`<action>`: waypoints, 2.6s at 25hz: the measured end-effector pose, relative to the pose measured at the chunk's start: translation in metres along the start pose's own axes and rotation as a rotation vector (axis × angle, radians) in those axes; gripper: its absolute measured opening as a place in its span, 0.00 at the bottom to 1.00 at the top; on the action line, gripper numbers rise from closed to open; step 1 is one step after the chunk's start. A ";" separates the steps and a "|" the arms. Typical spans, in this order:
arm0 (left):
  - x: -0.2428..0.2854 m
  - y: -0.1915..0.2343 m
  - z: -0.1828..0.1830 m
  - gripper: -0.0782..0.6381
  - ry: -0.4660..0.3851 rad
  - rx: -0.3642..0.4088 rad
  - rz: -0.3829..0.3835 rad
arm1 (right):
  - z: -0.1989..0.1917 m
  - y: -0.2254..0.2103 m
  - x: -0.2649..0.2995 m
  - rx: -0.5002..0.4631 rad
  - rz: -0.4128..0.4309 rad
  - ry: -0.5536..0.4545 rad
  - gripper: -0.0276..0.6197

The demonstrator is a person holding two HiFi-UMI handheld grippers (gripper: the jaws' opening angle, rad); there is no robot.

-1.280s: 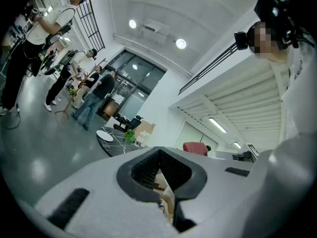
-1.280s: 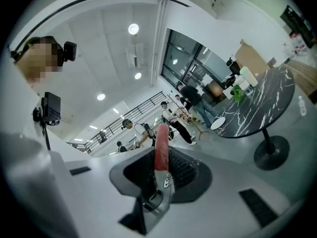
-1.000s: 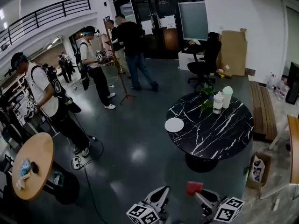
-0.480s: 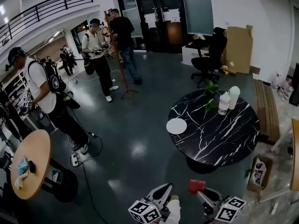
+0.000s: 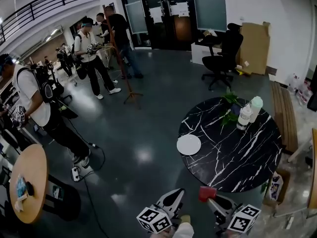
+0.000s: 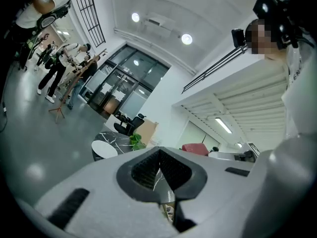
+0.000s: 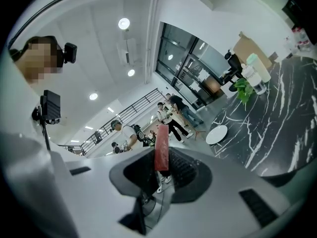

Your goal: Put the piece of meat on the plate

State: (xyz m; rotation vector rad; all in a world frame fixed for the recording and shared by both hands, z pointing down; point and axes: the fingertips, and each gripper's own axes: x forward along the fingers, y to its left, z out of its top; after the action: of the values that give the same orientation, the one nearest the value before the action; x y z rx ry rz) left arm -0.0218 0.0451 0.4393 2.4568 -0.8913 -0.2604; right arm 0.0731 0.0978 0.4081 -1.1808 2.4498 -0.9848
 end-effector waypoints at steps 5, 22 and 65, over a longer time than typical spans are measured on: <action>0.027 0.042 0.016 0.12 0.014 -0.025 0.013 | 0.019 -0.021 0.044 0.006 -0.010 0.019 0.17; 0.102 0.122 0.034 0.12 0.041 -0.040 -0.020 | 0.054 -0.093 0.120 0.001 -0.099 0.009 0.17; 0.175 0.303 -0.011 0.12 0.035 -0.071 0.345 | 0.001 -0.297 0.311 0.206 -0.184 0.538 0.17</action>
State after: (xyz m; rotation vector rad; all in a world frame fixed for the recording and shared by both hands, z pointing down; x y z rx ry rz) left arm -0.0493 -0.2610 0.6066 2.1892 -1.2457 -0.1225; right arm 0.0518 -0.2727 0.6260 -1.2056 2.5549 -1.7597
